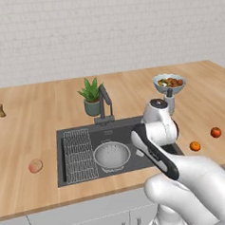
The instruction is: Put the colander in the sink, put the tangerine, peach, apple in the colander, and turn on the sink faucet and pour water over the colander.
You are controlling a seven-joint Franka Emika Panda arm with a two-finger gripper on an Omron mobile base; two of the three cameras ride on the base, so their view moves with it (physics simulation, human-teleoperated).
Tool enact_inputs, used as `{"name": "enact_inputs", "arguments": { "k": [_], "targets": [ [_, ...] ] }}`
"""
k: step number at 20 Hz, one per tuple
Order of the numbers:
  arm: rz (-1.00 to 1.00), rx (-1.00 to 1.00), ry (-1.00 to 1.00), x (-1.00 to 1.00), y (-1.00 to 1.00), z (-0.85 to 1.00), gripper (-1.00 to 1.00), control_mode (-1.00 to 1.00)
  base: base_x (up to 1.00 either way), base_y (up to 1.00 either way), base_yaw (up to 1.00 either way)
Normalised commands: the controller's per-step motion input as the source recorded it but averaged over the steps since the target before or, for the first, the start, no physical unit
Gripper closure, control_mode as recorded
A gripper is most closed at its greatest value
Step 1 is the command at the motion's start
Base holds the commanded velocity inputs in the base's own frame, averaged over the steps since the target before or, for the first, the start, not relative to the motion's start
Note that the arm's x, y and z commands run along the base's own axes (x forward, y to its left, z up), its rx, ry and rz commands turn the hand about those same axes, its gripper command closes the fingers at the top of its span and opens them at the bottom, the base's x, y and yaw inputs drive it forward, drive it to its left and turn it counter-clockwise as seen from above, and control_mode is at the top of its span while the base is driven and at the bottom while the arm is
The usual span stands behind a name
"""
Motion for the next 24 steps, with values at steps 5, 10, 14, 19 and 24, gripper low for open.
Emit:
{"name": "enact_inputs", "arguments": {
  "k": [5,10,14,19,24],
  "targets": [
    [-0.53,0.02,0.09,-0.51,-0.59,0.51,-1.00,-1.00,0.00,0.00,0.00],
    [-0.55,0.10,0.08,-0.52,-0.63,0.50,-1.00,-1.00,0.00,0.00,0.00],
    [-0.43,0.14,0.02,-0.60,-0.67,0.38,-1.00,-1.00,0.00,0.00,0.00],
    [-0.28,0.09,0.00,-0.28,-0.44,0.28,-1.00,-1.00,0.00,0.00,0.00],
    [-0.08,0.00,-0.03,0.00,-0.59,0.01,-1.00,-1.00,0.00,0.00,0.00]
  ]
}}
